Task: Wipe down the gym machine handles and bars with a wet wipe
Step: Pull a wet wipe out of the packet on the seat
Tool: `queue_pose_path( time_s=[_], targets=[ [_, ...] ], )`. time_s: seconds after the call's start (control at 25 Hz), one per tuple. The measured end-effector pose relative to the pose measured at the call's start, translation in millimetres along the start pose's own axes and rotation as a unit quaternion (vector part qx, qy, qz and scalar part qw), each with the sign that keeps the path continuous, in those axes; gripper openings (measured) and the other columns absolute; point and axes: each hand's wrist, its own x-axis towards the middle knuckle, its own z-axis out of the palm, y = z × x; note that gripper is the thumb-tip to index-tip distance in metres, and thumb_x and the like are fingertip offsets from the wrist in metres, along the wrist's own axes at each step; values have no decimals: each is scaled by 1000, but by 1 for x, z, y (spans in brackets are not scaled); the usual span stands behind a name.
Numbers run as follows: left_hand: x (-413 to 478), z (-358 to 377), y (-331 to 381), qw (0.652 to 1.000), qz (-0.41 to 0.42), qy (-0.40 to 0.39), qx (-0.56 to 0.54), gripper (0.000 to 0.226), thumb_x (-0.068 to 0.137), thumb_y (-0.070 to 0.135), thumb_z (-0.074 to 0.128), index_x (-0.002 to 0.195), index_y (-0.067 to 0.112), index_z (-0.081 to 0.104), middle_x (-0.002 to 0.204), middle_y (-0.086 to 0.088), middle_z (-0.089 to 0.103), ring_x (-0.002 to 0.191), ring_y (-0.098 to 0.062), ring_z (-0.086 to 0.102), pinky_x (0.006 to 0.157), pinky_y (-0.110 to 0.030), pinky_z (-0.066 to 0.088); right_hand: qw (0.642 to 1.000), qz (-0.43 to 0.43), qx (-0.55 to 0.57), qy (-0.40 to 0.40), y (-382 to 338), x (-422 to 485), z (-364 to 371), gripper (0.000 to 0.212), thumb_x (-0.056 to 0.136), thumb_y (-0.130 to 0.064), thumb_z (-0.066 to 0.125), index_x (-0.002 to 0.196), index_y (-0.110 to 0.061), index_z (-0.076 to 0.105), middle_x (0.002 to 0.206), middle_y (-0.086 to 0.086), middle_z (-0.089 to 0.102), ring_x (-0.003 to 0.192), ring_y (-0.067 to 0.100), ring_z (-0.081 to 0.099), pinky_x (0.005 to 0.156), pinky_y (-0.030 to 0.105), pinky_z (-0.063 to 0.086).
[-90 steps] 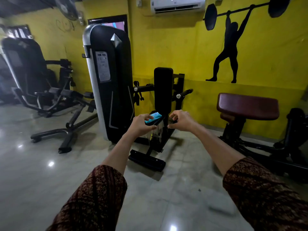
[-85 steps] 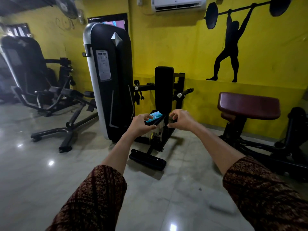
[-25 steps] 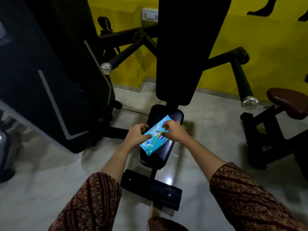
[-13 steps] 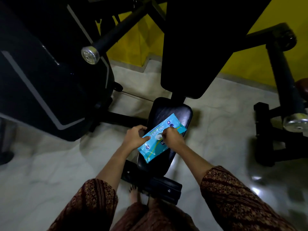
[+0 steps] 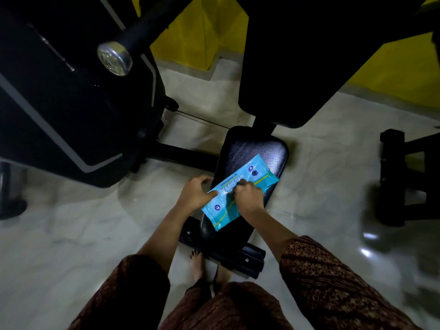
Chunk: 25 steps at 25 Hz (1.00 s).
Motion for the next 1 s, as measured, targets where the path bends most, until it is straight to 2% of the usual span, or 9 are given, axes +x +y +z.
queue_pose_path(
  time_s=[0.12,0.2,0.24,0.36,0.48,0.72,0.84,0.92,1.0],
  targets=[
    [0,0,1,1000,1,6,-7,46,78,12,73,121,5,58,122,-12,62,111,-24,56,88,-19,36,1000,3,15,-13,0,-2,4,11,65,-19,77,74,-14,72,82,3,64,78,24,63,61,30,49],
    [0,-1,2,1000,0,7,-10,46,78,12,73,121,5,58,122,-12,62,111,-24,56,87,-17,36,999,-4,35,2,1,-3,11,26,40,-16,88,53,-16,66,62,-1,60,57,21,61,46,26,46],
    [0,-1,2,1000,1,7,-11,46,78,12,73,121,4,58,122,-12,61,111,-24,56,87,-17,36,999,1,43,14,2,-5,11,29,37,-14,89,51,-16,64,58,-1,59,53,21,60,44,25,45],
    [-1,-1,2,1000,3,11,-18,46,78,11,73,121,3,58,122,-13,61,112,-24,56,87,-16,35,997,-1,76,13,5,-4,15,8,74,-14,71,81,-11,69,86,7,64,80,28,63,63,33,48],
    [-2,1,2,1000,6,14,-18,47,78,12,73,122,3,58,122,-12,61,112,-25,56,89,-19,36,998,-1,68,8,8,-1,19,22,93,-20,48,105,-12,65,110,6,56,102,28,55,79,35,45],
    [-1,2,1,1000,10,17,-18,46,78,12,73,121,4,58,122,-11,61,111,-24,56,90,-21,37,999,8,40,0,3,3,22,26,92,-15,44,108,-13,65,114,5,54,106,27,52,81,35,45],
    [-1,1,0,1000,7,21,-22,45,78,11,73,120,5,59,120,-11,62,109,-24,57,87,-19,37,997,2,71,22,5,-1,23,21,87,-10,50,100,-9,67,108,9,58,102,30,55,77,37,45],
    [-1,0,-1,999,4,23,-27,44,78,11,73,119,5,59,119,-11,63,108,-23,57,86,-18,37,993,-5,98,61,3,-7,20,7,75,-8,67,81,-4,68,89,13,62,82,32,63,63,38,49],
    [-2,0,0,999,1,23,-30,44,77,10,73,119,5,59,119,-11,63,109,-23,57,86,-18,37,993,-15,100,67,4,-10,20,21,59,-9,81,68,-6,63,70,11,61,60,29,63,45,34,48]
  ],
)
